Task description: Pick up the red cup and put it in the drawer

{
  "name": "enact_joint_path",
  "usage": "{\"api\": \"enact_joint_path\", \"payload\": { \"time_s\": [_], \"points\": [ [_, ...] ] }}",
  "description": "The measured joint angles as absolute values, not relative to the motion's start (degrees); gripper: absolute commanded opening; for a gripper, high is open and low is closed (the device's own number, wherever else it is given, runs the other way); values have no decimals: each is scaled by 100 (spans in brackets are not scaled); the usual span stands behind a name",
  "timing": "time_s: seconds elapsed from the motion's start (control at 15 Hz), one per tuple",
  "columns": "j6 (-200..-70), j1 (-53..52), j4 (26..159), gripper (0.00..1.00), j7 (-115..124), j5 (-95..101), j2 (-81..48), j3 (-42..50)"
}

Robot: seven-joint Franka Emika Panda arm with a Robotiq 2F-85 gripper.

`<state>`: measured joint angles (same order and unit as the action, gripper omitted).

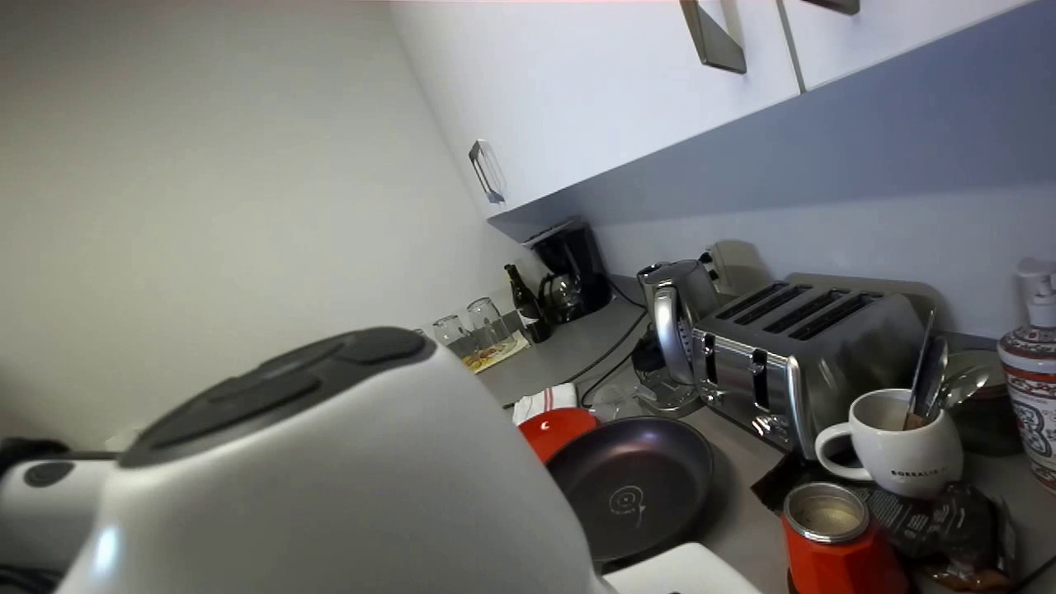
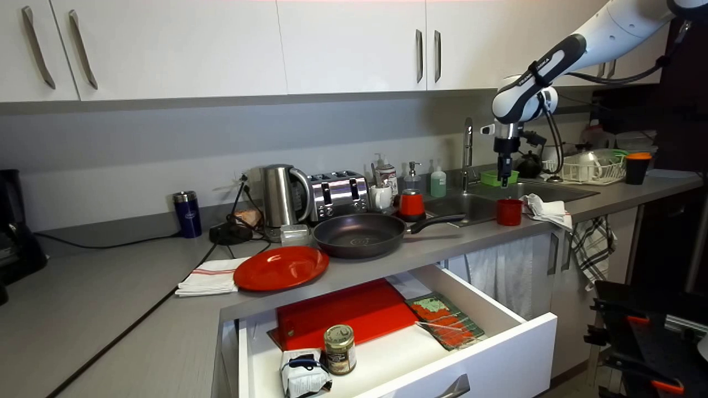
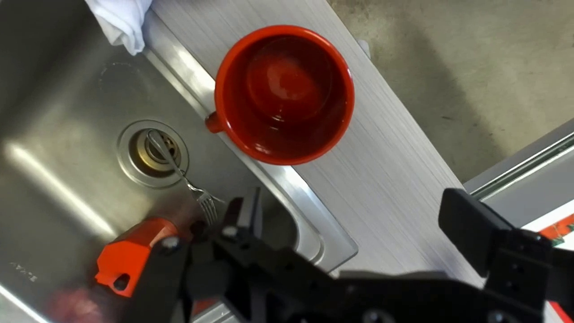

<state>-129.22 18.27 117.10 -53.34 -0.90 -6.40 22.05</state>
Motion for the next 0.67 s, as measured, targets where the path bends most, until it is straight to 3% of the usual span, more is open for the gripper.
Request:
{"api": "enact_joint_path", "payload": {
  "time_s": [0.67],
  "points": [
    [-12969, 2112, 11605, 100, -5409, -194, -1198, 1869]
  ]
}}
